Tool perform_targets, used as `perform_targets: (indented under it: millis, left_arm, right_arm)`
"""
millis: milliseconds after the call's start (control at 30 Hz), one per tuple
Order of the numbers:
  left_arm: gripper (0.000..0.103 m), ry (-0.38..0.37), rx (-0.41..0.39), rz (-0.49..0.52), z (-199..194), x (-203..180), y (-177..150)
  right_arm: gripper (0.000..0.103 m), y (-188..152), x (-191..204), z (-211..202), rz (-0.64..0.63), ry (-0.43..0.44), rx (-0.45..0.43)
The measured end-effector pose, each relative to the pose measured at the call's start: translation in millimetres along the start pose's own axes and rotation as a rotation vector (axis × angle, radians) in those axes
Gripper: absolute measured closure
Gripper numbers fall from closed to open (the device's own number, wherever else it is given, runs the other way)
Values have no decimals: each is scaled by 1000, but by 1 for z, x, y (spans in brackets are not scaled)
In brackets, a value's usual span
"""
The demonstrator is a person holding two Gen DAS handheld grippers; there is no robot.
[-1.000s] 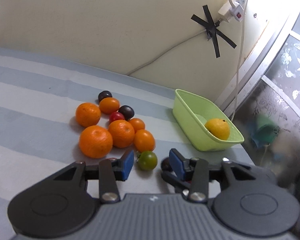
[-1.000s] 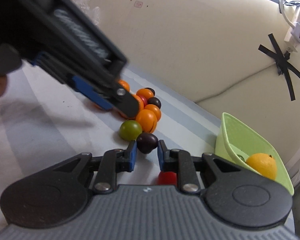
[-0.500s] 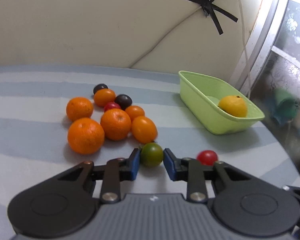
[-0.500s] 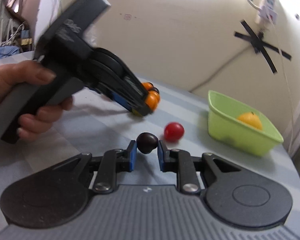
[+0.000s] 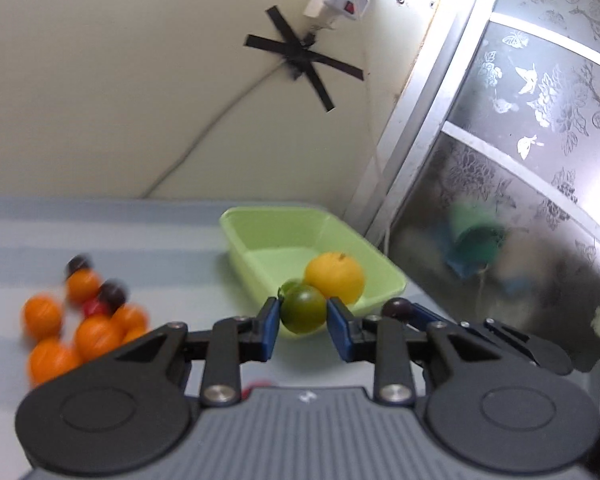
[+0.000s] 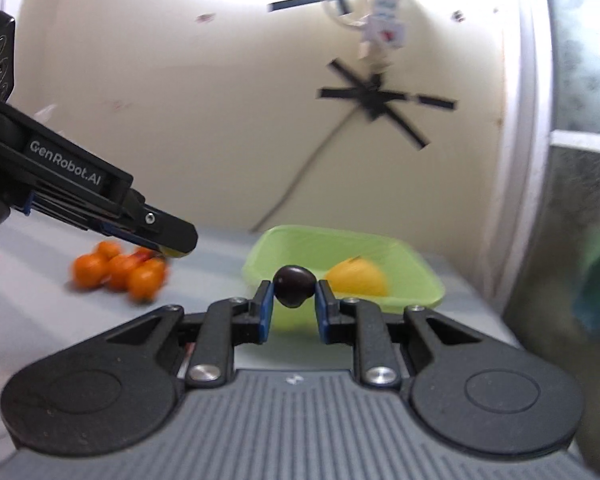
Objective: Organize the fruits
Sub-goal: 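Carry both tomatoes into the green basket and open both grippers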
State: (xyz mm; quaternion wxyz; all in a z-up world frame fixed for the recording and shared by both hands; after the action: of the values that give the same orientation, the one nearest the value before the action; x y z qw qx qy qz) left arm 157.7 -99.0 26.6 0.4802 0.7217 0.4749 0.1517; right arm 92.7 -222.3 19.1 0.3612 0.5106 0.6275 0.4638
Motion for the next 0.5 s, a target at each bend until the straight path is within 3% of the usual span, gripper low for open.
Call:
perform_targets:
  millis: [167,367,500]
  left_arm:
    - [76,-4,15,18,44,-6,26]
    - [76,19,72,28,85,-5,20]
    - [75,46,89,44,98,-2,15]
  right_arm:
    - [78,19,-43,19,22,-92,-31]
    - [78,7,-71,42,34,-167,9]
    - [77,0,-79,52,56,-169,34]
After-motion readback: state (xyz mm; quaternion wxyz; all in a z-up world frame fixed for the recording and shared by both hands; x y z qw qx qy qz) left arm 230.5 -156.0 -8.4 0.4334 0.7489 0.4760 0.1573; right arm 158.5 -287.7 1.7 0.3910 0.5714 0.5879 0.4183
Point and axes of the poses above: each gripper's, at about its wrist camera, not at the fingertips, and z roughly the way its jaws point, x to its left, y to its top, the point moved 8 cm from there along z, roughly the way its jaws point, and after that the axes turned 9 degrees about z, right-handed, at the moved point
